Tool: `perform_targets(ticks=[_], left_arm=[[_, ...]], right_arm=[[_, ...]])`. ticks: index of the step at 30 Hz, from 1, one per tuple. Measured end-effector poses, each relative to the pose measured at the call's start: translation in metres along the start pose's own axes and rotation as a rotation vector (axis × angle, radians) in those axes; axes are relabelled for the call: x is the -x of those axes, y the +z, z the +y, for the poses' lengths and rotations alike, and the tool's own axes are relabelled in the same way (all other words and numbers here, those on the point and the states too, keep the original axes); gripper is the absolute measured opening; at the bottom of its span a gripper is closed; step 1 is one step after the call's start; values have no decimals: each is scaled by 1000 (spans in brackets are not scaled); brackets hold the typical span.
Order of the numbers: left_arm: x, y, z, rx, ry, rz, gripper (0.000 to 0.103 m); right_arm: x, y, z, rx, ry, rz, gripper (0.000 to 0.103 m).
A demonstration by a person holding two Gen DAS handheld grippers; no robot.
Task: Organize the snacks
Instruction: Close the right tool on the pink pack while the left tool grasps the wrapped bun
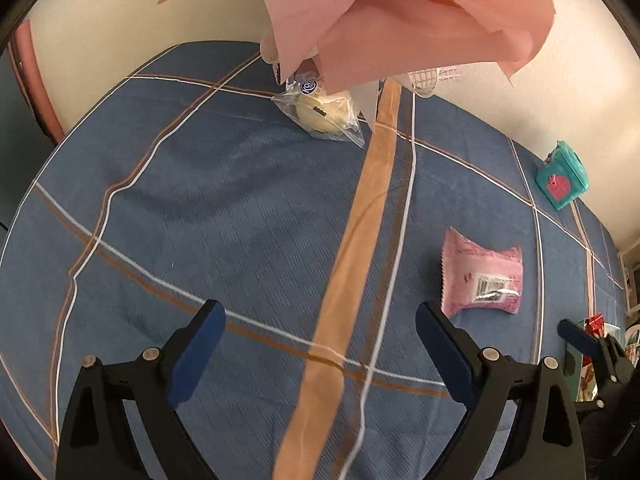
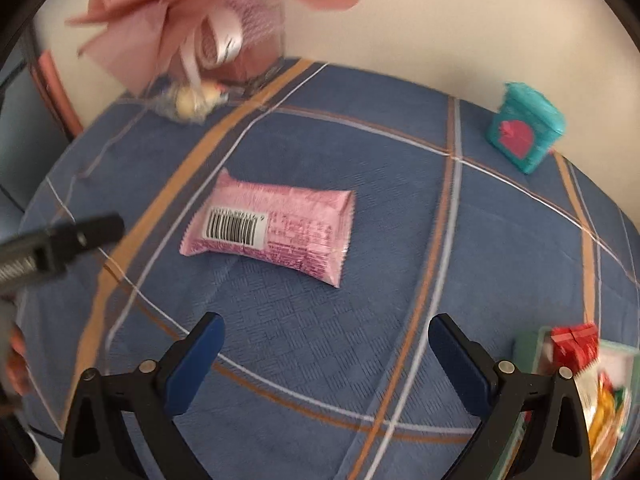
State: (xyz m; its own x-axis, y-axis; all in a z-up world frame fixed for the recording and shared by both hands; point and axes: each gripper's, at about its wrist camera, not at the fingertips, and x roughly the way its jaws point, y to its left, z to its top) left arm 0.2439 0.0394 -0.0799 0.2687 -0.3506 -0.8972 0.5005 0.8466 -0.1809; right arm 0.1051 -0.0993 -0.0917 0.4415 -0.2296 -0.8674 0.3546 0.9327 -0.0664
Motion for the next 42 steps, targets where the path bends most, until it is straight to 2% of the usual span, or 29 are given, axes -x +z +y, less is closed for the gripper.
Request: perform_targets(ticks=[8,11,17,19,26,28,34,35,38,40,42], left_arm=[[-15,27,7,-14,-24,24,96],[-15,42,5,-32,-23,4,96],[-21,66,2,-50,7,-84,96],[-24,71,6,-22,6,-123,96],[-39,87,17,90,-27,-234,96],[-44,92,18,119,-39,-262,95],[-64,107,16,142,-45,-278,94],[-67,109,15,145,-46,-286,93],[-73,114,19,173,-47,-307,80],[-75,117,22,191,-56,-316,77],[-74,118,26,200,-70,-331,63]], right_arm=[[-19,27,17,146,-53,-14,103],[-24,37,24,203,-51,-21,103],[-33,52,36,268,-33,-43,102],[-37,55,38,274,-18,-52,101],[-46,54,33,195,64,-58,76],[-49,53,32,186,66,-59,75],[-50,53,26,153,99,-69,73],[-50,53,25,150,101,-71,70],[-47,50,22,142,107,-80,66],[-46,49,22,145,110,-83,63],[-44,49,23,146,114,-87,57]])
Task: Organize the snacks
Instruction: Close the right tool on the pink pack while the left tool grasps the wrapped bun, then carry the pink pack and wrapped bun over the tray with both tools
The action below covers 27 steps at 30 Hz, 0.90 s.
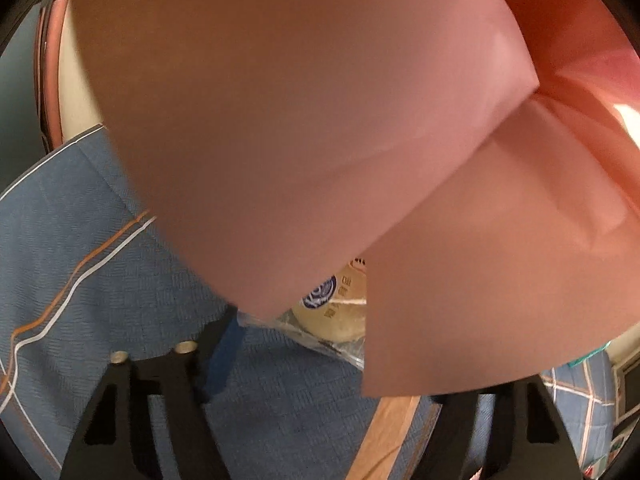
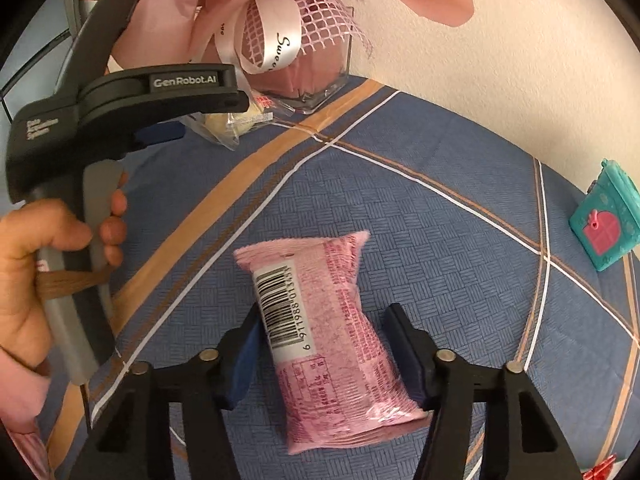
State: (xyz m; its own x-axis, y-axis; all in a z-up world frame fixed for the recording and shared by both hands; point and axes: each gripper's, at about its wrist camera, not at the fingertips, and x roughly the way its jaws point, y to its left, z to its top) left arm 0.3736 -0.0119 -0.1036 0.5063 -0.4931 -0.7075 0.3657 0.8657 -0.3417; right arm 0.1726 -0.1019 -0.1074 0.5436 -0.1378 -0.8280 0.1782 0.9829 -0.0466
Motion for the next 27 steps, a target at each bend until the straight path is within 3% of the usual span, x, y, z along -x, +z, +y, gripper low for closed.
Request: perform_targets(ticks=[5,10,17,27], left_arm=[[1,1,2,-6,-13,3,57],[5,-10,-1,0,-11,4,55],[20,-24,-5,8,-10,25,55],[71,-59,-27,56,-27,110,54]], right_arm=[[0,1,-1,-15,5,0,46],[4,-2,-3,-44,19,2,40],[15,-17,-1,-75,45,23,40],[57,-48,-16,-238,74,74,40]])
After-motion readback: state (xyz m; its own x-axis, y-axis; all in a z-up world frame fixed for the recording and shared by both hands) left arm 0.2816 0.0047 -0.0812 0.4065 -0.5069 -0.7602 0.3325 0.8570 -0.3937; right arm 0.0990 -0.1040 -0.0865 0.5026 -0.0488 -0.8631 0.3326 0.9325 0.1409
